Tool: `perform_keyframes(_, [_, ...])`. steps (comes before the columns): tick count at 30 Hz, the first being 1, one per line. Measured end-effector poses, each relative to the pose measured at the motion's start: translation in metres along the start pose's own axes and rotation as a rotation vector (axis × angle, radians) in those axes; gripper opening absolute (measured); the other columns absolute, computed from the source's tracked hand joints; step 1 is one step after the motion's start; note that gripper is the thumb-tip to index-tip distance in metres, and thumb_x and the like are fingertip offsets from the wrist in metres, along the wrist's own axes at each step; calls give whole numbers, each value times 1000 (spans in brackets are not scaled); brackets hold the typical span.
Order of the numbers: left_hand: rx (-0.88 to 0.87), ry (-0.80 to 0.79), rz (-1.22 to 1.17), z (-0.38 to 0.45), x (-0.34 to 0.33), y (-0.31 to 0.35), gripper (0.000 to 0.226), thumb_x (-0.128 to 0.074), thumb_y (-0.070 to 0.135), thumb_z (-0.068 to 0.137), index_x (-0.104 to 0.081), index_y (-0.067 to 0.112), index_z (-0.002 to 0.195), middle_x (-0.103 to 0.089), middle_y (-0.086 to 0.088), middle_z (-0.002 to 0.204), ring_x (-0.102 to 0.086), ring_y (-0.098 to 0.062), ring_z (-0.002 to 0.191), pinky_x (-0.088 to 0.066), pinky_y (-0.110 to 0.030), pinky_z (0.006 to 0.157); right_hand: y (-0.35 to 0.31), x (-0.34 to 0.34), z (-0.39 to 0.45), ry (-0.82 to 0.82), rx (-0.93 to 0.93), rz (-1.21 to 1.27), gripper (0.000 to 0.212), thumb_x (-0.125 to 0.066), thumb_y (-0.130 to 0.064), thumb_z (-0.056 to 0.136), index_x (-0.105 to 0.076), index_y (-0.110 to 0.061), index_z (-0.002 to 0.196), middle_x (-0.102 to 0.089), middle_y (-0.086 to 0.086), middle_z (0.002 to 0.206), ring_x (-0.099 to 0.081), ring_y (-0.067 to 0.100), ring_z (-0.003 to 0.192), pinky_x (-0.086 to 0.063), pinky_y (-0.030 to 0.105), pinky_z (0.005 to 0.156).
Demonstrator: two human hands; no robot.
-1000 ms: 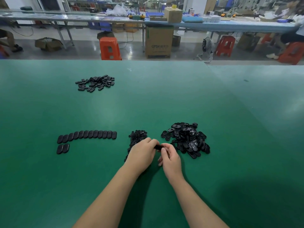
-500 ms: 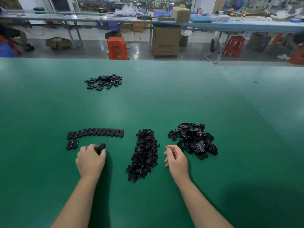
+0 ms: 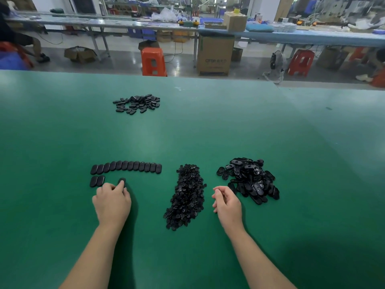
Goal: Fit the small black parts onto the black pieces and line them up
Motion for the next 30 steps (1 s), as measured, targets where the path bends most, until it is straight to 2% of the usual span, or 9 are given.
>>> perform_keyframes(3, [112, -95, 141, 12, -5, -20, 42, -44, 29, 101, -56, 24, 141, -59, -13, 114, -49, -32, 105, -36, -42, 88, -1, 0, 0, -1, 4, -3, 17, -55, -19, 103, -66, -25, 91, -69, -3, 80, -60, 3, 58, -54, 27, 56])
perform_keyframes(6, [140, -127, 164, 18, -7, -25, 46, -38, 33, 102, -49, 27, 145, -59, -12, 118, -51, -31, 109, -38, -42, 90, -1, -1, 0, -4, 5, -10, 17, -55, -20, 103, -66, -24, 91, -69, -3, 79, -60, 3, 57, -55, 32, 58])
perform_keyframes(11, [190, -137, 108, 18, -10, -28, 48, -40, 33, 101, -46, 25, 148, -62, -14, 117, -55, -33, 106, -39, -43, 89, -2, 0, -1, 0, 10, -21, 18, -54, -20, 103, -67, -24, 90, -69, -3, 78, -59, 2, 56, -54, 29, 56])
perform_keyframes(17, [207, -144, 67, 20, -11, -30, 47, -43, 34, 100, -48, 21, 144, -62, -15, 119, -56, -35, 108, -39, -43, 89, -2, -1, -1, -6, 3, -17, 20, -54, -23, 103, -67, -25, 89, -68, -5, 76, -58, 3, 57, -54, 32, 57])
perform_keyframes(23, [221, -118, 44, 20, -7, -27, 46, -45, 31, 100, -47, 18, 144, -63, -16, 116, -57, -35, 105, -38, -43, 87, -2, -1, -1, -8, 5, -30, 20, -54, -24, 104, -67, -25, 89, -68, -3, 77, -59, 2, 57, -53, 25, 54])
perform_keyframes(27, [87, -24, -158, 11, -6, 3, 40, -53, 19, 96, -58, 11, 135, -67, -17, 110, -61, -35, 102, -41, -44, 87, -2, -1, -1, -10, 4, -39, 20, -54, -24, 103, -67, -26, 88, -68, -4, 76, -59, 2, 57, -52, 22, 54])
perform_keyframes(30, [-108, -97, -308, 2, -20, 51, 29, -55, 20, 98, -68, 14, 124, -69, -4, 101, -63, -24, 89, -50, -43, 90, -2, -1, -2, -9, 3, -45, 21, -54, -23, 103, -67, -26, 88, -68, -4, 74, -59, 2, 56, -52, 25, 54])
Point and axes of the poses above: each hand's wrist, its own z-axis towards the middle knuckle, its own x-axis out of the back of the hand, y = z × x, the point moved 10 cm from there along z, towards the middle knuckle
